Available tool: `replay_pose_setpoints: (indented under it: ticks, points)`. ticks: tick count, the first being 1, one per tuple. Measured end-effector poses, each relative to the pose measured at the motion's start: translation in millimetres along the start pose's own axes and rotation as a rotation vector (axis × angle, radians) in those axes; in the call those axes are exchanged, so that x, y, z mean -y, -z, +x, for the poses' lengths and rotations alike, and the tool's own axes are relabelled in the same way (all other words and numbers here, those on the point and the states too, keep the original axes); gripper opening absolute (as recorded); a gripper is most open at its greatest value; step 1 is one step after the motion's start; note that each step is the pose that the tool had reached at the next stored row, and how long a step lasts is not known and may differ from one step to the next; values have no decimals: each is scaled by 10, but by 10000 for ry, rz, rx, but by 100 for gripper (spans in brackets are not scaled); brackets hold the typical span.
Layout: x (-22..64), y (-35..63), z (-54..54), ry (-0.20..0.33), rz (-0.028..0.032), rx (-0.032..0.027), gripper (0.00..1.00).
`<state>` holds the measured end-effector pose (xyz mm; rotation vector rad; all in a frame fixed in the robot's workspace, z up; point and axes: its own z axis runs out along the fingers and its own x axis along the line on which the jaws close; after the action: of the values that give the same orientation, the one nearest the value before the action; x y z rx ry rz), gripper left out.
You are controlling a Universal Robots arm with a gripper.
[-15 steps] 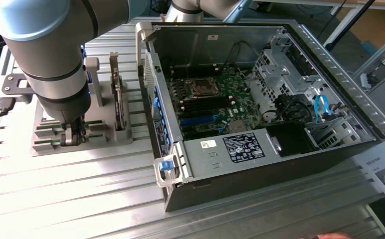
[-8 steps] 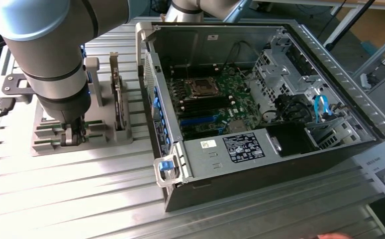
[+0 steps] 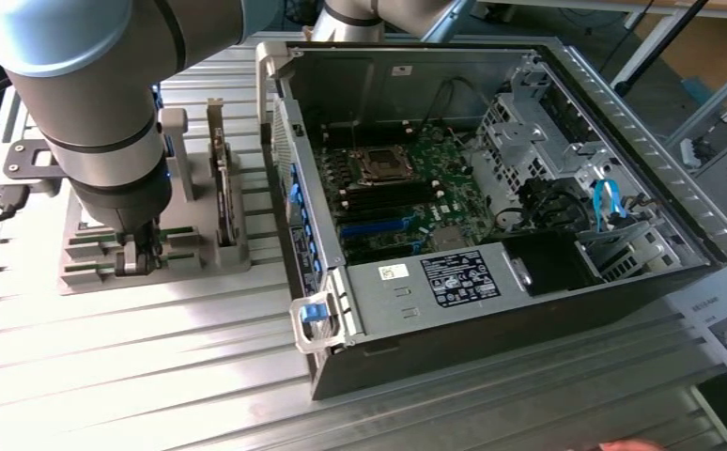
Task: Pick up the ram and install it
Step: 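Pick up the ram and move it above insertion slot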
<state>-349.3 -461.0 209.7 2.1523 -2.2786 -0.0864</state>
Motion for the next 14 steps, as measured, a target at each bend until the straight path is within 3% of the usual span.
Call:
replay_pose_setpoints:
  ticks: [14]
  points:
    - [0,10,0,12,0,-1,24]
